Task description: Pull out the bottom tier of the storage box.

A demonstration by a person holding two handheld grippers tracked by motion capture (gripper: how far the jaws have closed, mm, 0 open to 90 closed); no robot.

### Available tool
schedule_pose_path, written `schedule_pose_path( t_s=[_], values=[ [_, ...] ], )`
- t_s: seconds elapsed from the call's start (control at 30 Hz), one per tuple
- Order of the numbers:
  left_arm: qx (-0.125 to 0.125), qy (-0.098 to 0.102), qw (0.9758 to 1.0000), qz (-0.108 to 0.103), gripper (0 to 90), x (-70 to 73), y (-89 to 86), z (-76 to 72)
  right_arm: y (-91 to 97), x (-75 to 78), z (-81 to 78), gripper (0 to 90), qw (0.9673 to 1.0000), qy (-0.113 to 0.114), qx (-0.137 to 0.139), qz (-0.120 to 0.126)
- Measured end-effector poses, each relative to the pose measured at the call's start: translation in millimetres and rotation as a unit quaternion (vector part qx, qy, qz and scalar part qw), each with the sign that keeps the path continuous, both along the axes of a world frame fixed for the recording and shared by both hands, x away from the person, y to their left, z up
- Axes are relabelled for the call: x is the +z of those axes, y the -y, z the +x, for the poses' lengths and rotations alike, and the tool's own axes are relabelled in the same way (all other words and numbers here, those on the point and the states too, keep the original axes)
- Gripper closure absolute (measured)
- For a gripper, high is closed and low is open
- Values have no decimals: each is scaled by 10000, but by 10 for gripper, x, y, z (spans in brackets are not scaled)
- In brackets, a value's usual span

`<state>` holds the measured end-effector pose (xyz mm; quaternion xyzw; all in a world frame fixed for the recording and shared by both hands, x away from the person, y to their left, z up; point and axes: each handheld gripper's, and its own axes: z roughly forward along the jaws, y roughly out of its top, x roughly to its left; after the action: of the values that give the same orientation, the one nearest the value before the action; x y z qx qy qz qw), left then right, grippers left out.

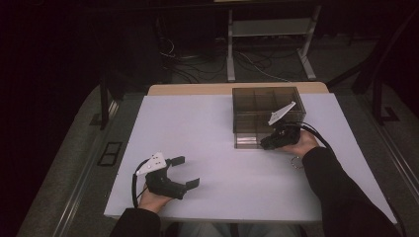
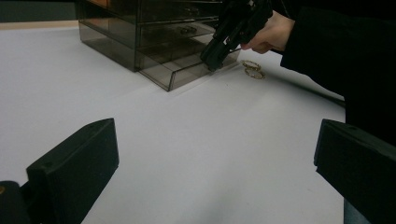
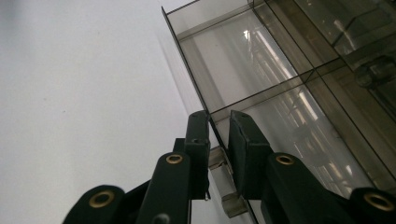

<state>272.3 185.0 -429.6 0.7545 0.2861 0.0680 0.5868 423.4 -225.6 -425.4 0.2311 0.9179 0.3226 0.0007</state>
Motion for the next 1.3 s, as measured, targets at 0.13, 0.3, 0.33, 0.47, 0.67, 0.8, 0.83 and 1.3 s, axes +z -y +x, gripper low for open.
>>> schedule_pose_path(
  t_s=[0.13, 0.3, 0.33, 0.47, 0.67, 0.8, 0.83, 1.3],
  values=[
    [2, 6, 10000, 4, 0, 0, -2, 1, 11, -3, -13, 769, 10000, -32, 40, 35],
    [3, -7, 10000, 3, 0, -2, 0, 1, 21, -9, -32, 773, 9999, -72, 101, 75],
    [3, -7, 10000, 5, 0, -2, -1, 1, 22, -10, -36, 773, 9999, -79, 105, 89],
    [3, -9, 10000, 19, 0, -3, -1, 3, 20, -7, -50, 773, 9999, -92, 110, 72],
    [-3, -15, 10000, 24, 0, -4, -1, 3, 28, -13, -68, 772, 9998, -116, 101, 106],
    [-11, -12, 10000, 29, 0, -4, 0, 3, 25, -16, -79, 769, 9999, -71, 83, 100],
    [-10, -13, 10000, 27, 0, -4, 0, 3, 25, -17, -82, 767, 9999, -67, 79, 99],
    [-7, -9, 10000, 18, 0, -1, -1, 0, 22, -36, -131, 725, 9998, -162, -26, 109]
  ],
)
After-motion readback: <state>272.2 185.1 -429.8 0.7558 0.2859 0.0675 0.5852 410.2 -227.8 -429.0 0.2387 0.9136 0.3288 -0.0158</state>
